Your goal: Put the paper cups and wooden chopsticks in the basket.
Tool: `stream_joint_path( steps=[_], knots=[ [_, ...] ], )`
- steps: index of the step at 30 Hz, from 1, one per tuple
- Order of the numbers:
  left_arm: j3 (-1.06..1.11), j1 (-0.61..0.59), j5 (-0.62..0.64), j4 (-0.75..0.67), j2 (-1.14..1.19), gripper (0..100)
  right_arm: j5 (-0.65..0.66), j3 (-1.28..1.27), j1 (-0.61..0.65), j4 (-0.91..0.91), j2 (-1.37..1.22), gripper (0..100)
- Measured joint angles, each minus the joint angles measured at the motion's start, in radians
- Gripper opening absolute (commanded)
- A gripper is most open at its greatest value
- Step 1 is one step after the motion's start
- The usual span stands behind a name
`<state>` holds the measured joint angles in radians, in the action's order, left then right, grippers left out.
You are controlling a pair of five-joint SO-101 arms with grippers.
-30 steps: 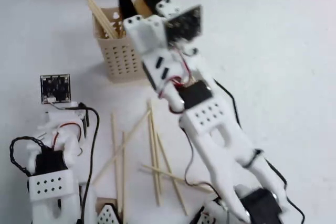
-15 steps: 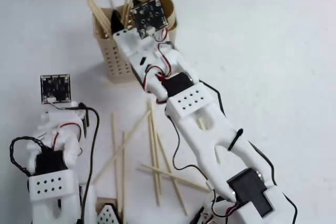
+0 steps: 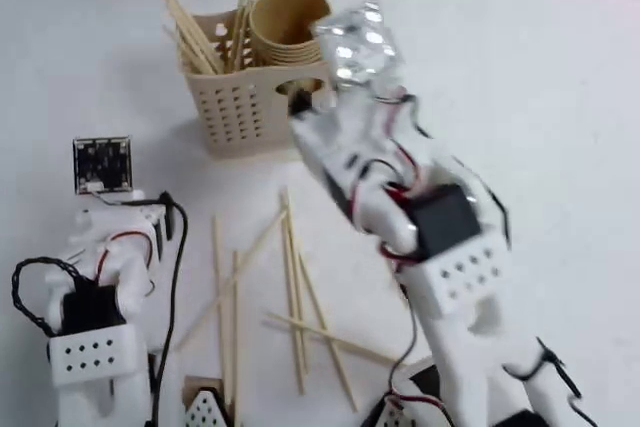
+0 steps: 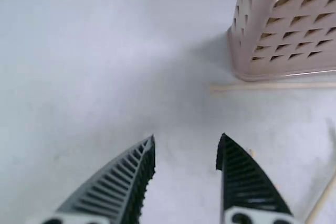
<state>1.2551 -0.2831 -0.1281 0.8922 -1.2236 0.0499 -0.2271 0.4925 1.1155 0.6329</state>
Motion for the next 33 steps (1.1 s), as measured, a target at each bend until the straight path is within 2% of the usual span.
stream_joint_path(
  steps=[4,7,11,15,18,22,27,33],
  knots=[
    [-0.098,0.075,-0.037,0.127,0.0,22,-0.063,0.002,-0.077,0.178,0.043,14.1],
    [-0.169,0.146,-0.054,0.23,0.0,25,-0.103,-0.052,-0.129,0.216,0.061,14.1],
    [-0.244,0.222,-0.058,0.365,0.0,26,-0.15,-0.203,-0.18,0.172,0.06,14.1],
    [-0.264,0.253,-0.087,0.43,0.0,28,-0.203,-0.393,-0.247,0.009,0.06,14.1],
    [-0.264,0.253,-0.11,0.454,0.003,30,-0.224,-0.511,-0.282,-0.126,0.06,14.1],
    [-0.275,0.269,-0.112,0.46,0.17,30,-0.238,-0.606,-0.313,-0.255,0.058,14.1],
    [-0.276,0.331,-0.114,0.414,0.413,30,-0.238,-0.643,-0.316,-0.302,0.058,14.1],
    [-0.276,0.336,-0.114,0.313,0.617,30,-0.238,-0.647,-0.318,-0.304,0.06,14.1]
  ],
)
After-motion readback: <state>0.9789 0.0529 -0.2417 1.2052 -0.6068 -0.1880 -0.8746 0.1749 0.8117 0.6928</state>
